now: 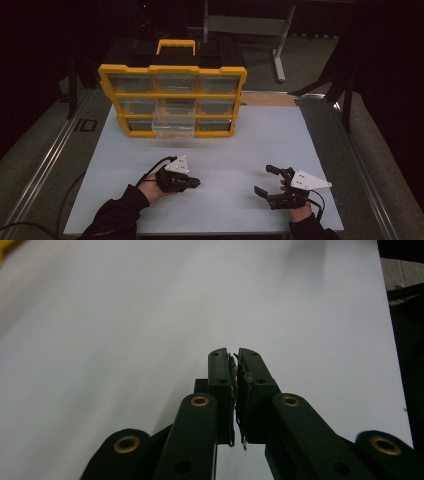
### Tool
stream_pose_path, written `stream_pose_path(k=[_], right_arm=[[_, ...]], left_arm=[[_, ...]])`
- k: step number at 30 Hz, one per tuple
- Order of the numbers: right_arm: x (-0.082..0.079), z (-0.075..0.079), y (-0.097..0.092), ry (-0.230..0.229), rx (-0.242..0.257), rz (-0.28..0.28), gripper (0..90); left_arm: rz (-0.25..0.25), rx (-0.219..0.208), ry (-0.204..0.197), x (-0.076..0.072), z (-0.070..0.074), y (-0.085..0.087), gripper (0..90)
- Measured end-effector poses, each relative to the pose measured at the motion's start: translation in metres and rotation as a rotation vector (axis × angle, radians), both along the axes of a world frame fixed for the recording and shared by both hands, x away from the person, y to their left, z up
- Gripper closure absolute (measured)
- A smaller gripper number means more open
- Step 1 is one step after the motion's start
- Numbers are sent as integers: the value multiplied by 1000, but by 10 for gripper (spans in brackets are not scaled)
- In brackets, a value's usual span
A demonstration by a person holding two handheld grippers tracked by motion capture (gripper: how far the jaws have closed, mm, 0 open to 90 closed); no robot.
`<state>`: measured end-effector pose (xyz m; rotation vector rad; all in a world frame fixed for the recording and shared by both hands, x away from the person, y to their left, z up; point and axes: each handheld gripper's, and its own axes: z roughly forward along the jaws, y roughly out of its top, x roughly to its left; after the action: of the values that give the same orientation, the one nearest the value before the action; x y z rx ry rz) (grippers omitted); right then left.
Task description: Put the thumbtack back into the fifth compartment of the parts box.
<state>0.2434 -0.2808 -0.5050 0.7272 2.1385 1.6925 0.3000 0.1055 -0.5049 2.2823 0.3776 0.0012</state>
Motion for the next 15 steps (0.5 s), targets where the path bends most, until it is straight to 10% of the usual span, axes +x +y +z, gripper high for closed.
stream_pose_path(k=[15], right_arm=[[0, 0, 0, -2, -1, 0, 139]], left_arm=[[-23, -40, -46, 1, 36, 6, 856]])
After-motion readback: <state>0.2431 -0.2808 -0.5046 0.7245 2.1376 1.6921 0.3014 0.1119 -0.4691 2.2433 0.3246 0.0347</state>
